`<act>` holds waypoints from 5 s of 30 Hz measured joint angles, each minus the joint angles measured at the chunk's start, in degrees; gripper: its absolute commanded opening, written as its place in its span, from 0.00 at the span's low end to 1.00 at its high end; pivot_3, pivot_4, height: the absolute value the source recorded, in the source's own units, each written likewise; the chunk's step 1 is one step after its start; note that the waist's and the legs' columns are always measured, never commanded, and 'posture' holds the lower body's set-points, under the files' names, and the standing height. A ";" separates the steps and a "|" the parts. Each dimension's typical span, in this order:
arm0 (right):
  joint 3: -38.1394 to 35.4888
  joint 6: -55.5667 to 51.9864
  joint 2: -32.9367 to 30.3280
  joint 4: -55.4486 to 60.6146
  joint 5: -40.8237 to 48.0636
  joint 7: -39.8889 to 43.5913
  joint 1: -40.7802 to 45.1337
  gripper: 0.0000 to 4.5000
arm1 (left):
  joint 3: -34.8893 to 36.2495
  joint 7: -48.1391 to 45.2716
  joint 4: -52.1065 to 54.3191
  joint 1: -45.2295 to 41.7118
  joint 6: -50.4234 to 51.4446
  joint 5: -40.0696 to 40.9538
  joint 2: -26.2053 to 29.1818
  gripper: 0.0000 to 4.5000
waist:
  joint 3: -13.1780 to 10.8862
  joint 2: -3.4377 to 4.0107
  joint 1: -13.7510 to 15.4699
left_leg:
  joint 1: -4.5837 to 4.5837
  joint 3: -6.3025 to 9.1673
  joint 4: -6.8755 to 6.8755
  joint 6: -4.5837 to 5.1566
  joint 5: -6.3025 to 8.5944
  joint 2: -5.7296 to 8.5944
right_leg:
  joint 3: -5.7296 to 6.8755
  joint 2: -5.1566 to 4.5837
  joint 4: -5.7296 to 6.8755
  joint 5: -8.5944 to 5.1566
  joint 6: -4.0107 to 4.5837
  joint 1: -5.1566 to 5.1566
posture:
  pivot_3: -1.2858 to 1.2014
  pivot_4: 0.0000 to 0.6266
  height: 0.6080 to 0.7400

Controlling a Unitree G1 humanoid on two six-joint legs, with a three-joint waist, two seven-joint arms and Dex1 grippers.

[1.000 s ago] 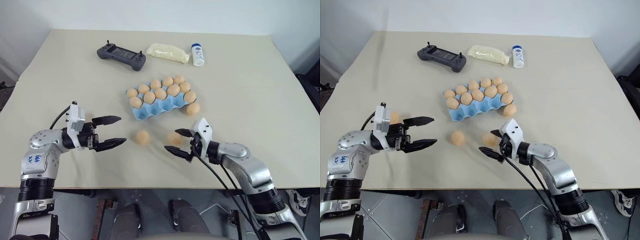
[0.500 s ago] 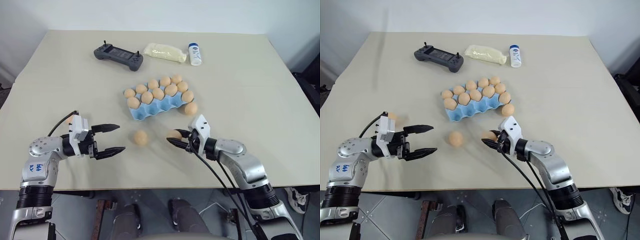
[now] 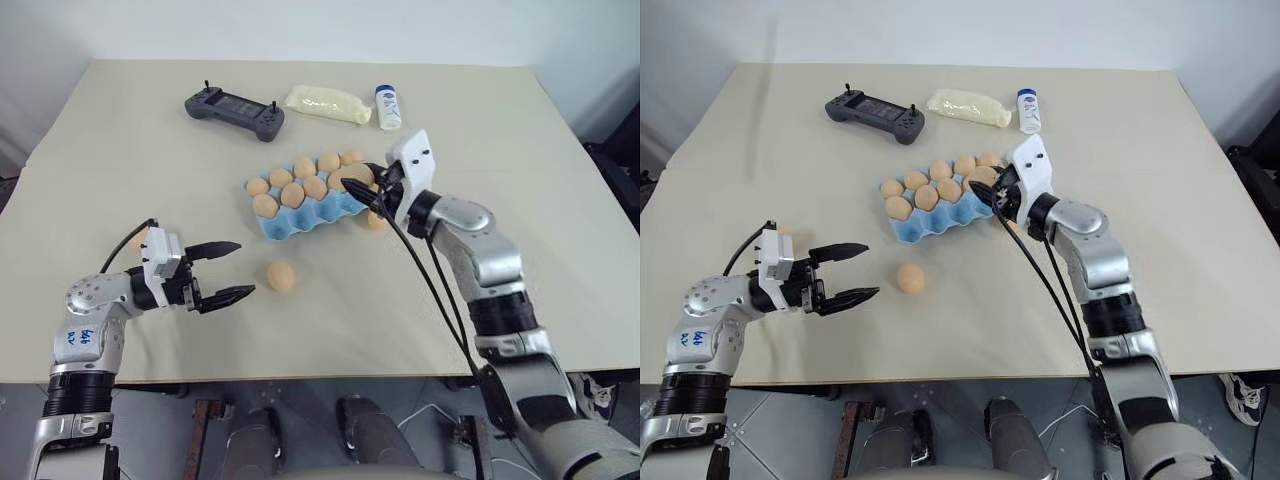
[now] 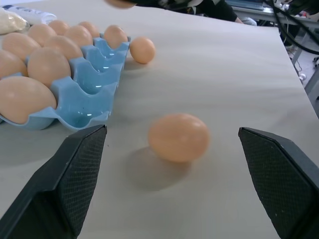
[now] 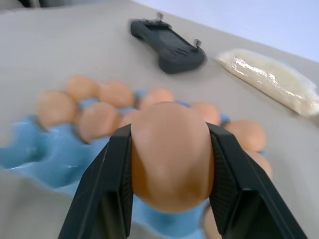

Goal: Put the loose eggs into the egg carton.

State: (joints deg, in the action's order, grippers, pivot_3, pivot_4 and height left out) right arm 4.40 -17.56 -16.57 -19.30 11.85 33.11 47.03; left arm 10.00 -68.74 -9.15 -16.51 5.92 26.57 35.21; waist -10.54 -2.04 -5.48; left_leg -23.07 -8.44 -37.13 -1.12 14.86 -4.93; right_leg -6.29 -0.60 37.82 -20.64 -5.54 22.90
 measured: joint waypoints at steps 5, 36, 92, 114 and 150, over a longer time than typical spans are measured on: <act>0.73 5.83 2.34 -10.57 -3.64 -0.56 3.35 0.35 | 0.07 0.82 0.22 0.55 -0.64 0.00 -0.25 1.00 | -0.01 0.02 -0.89 | -0.04 0.00 0.01 -0.06 -0.03 -0.07 | 0.06 0.00 0.05 0.00 0.00 0.08 | 0.52 0.24 1.00; -2.51 -1.36 -7.56 15.33 4.06 12.61 -12.65 1.00 | 0.30 2.57 -0.90 -0.22 -2.41 0.03 -0.39 1.00 | -0.09 0.14 -1.05 | -0.08 0.04 0.03 -0.18 -0.03 -0.15 | 0.15 0.02 0.03 0.00 0.00 0.09 | 0.52 0.24 1.00; -4.53 6.26 1.43 -16.39 -1.72 2.98 -4.13 0.73 | 2.49 5.54 1.78 2.26 -2.99 0.23 -0.20 1.00 | -0.12 0.19 -1.22 | 0.04 -0.03 -0.02 -0.12 -0.03 -0.11 | 0.08 0.03 0.06 0.01 -0.02 -0.01 | 0.52 0.24 1.00; -1.67 -16.10 -0.42 21.24 5.17 4.13 -8.79 0.51 | 2.46 5.34 0.86 1.56 -3.42 0.21 -0.48 1.00 | -0.12 0.19 -1.66 | 0.05 0.01 0.04 -0.07 -0.04 -0.13 | 0.11 0.07 0.15 0.05 0.05 0.04 | 0.52 0.24 1.00; -0.64 2.94 -1.36 5.12 4.56 19.80 -2.74 0.99 | 7.03 18.84 7.60 5.85 -3.84 -0.46 -1.28 1.00 | -0.11 0.18 -2.22 | -0.20 -0.20 0.03 -0.32 -0.02 -0.35 | 0.45 0.02 0.21 0.02 0.06 0.47 | 0.52 0.24 1.00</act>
State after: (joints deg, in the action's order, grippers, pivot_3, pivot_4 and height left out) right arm 3.76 -14.62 -17.92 -14.18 16.42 52.91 44.29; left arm 17.03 -49.90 -1.55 -10.65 2.08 26.11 33.93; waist -10.66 -1.86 -7.70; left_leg -23.27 -8.65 -37.10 -1.44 14.84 -5.28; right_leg -5.84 -0.58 38.03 -20.61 -5.48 23.37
